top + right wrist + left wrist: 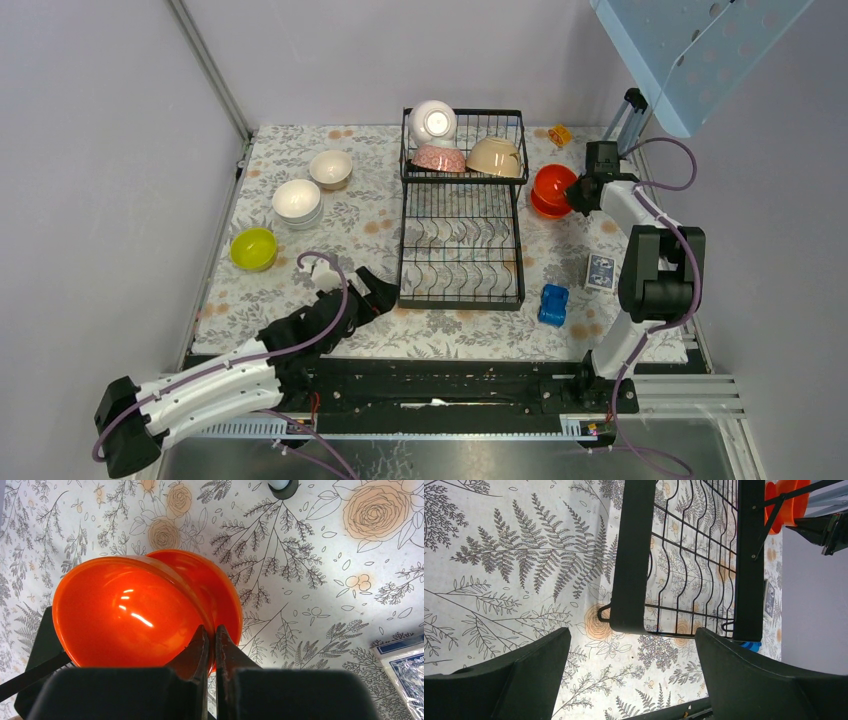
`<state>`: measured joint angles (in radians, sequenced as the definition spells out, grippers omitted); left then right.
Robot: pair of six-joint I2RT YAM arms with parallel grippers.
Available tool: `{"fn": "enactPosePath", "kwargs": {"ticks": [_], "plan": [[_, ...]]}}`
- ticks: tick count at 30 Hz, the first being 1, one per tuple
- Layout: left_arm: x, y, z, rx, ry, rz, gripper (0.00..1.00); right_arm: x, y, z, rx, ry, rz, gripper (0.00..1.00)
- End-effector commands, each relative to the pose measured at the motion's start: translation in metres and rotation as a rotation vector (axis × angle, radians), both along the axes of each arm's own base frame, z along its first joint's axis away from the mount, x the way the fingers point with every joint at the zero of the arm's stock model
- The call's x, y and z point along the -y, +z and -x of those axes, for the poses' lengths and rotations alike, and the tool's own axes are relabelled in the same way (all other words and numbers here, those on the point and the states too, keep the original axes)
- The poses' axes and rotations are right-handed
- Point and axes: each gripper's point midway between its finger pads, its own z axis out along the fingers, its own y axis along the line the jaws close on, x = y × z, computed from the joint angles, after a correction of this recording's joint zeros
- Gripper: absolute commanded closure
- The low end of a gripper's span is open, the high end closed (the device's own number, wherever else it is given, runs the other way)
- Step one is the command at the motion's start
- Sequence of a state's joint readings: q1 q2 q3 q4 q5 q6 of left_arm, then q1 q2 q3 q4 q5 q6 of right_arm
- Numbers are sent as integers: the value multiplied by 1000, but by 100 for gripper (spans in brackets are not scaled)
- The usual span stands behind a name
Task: Unload the bowls from the dish rack
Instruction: Place the bowl with the bowl.
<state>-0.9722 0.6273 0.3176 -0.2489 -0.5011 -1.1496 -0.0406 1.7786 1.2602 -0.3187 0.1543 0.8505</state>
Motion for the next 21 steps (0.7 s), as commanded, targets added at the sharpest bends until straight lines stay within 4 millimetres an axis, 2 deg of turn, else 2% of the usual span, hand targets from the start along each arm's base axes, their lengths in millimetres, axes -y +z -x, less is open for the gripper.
{"fn": "enactPosePath", "kwargs": {"ticks": [1,17,21], "plan": [[5,4,-2,10,-5,22,1,-1,13,-14,56,-2,-16,100],[14,-2,0,-20,-29,26,1,0,0,-7,10,27,6,100],[13,-4,0,-23,-26,23,1,2,-1,-6,4,23,14,97]]}}
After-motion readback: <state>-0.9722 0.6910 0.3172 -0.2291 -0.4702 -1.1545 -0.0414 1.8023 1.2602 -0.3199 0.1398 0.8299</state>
